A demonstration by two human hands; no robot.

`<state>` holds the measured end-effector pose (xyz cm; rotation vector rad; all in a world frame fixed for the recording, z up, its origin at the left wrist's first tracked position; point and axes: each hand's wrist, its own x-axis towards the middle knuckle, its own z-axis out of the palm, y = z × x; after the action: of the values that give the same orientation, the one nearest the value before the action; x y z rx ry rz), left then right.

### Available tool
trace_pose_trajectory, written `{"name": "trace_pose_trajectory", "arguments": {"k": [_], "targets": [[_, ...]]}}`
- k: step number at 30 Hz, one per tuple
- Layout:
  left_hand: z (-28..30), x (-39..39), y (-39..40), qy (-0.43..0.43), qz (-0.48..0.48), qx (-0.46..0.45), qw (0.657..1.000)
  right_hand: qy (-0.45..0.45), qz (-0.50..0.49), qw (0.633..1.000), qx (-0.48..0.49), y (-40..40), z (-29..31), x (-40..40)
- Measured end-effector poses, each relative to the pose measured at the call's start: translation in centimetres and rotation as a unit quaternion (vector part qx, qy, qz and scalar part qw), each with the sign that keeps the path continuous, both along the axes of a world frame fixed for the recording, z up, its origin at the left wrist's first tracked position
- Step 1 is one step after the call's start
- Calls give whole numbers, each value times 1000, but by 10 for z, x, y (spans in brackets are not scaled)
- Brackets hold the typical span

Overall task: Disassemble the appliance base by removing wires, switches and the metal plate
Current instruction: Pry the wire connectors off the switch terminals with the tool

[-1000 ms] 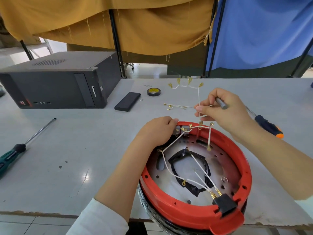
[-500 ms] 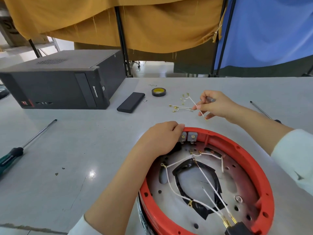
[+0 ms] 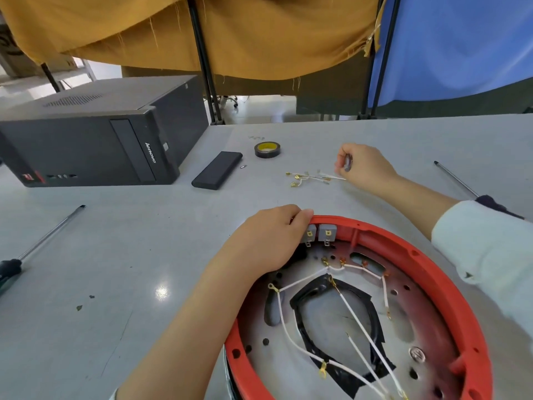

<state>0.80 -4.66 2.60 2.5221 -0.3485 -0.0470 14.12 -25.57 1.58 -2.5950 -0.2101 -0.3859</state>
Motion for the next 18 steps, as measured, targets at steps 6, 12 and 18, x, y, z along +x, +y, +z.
{"name": "trace_pose_trajectory", "arguments": {"k": [6, 12, 18], "targets": [[3, -1, 1, 25, -11, -29, 999, 7, 35, 998, 60, 6, 12, -31], [9, -4, 5, 65, -35, -93, 993, 49, 103, 992, 63, 17, 28, -113], [17, -9, 4, 72, -8, -64, 995, 60, 89, 994, -5, 12, 35, -164]]}}
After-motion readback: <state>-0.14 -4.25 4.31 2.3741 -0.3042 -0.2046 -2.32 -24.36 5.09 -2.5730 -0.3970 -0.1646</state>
